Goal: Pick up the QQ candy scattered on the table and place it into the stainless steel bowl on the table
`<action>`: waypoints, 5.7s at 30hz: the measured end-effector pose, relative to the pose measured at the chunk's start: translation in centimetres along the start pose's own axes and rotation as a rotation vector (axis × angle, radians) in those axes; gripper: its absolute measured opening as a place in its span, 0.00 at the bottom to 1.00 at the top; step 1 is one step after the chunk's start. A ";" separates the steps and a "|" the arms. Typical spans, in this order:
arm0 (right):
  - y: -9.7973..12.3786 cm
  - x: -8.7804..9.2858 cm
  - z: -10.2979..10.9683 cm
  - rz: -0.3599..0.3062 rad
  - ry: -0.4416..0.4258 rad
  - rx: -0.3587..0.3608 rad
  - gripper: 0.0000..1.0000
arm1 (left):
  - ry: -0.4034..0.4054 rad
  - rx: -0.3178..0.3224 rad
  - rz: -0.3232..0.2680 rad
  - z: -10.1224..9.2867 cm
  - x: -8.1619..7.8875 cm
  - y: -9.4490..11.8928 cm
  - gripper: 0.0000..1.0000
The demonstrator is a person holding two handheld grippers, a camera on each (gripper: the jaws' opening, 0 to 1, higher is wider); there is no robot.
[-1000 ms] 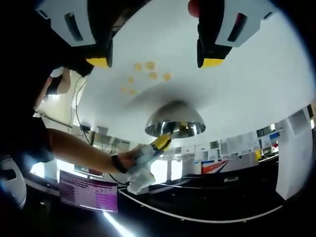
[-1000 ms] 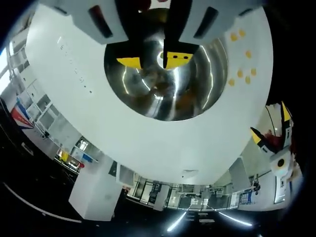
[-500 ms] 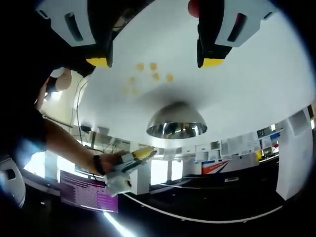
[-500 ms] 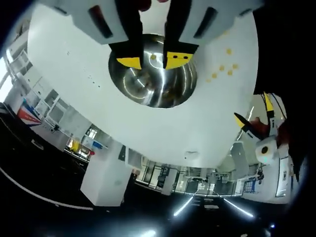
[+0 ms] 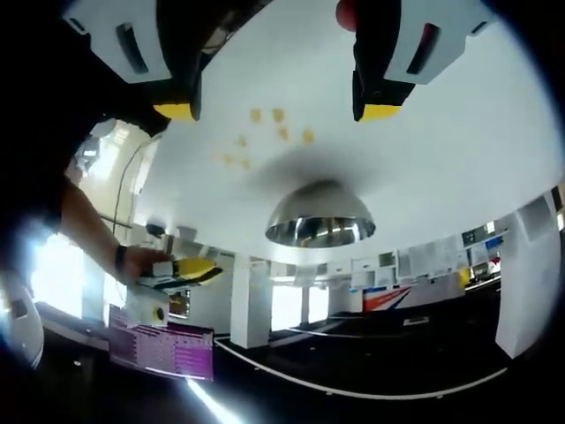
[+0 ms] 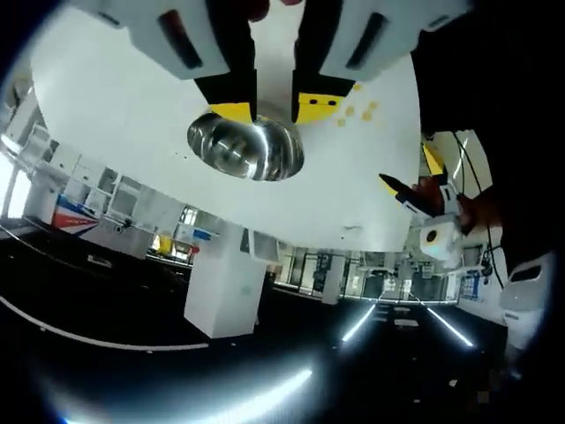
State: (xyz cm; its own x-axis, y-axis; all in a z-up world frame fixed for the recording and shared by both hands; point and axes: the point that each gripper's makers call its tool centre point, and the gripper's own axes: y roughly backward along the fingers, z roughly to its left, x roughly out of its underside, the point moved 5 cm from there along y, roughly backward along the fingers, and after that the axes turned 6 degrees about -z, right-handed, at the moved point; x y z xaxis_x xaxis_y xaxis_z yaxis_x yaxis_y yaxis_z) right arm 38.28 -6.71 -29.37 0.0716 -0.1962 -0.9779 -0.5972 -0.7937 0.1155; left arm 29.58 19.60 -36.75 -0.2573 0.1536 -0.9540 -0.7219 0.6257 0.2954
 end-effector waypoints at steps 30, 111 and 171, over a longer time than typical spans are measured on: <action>3.3 6.4 2.2 0.015 -0.159 0.032 0.16 | -0.028 0.033 0.001 0.0 -0.2 -0.8 0.70; 3.2 2.8 3.8 0.011 -0.179 -0.023 0.08 | -0.035 0.069 0.000 0.2 -0.7 -2.1 0.70; -16.9 2.7 -9.8 0.309 0.009 -0.118 0.07 | -0.026 0.060 0.005 0.3 0.0 -1.7 0.69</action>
State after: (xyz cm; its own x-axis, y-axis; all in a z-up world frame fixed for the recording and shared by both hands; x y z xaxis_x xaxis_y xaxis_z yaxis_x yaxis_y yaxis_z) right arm 56.39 0.58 -32.26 -0.0915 -0.4426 -0.8921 -0.4952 -0.7570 0.4263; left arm 31.00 18.78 -37.25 -0.2436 0.1762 -0.9537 -0.6808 0.6693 0.2975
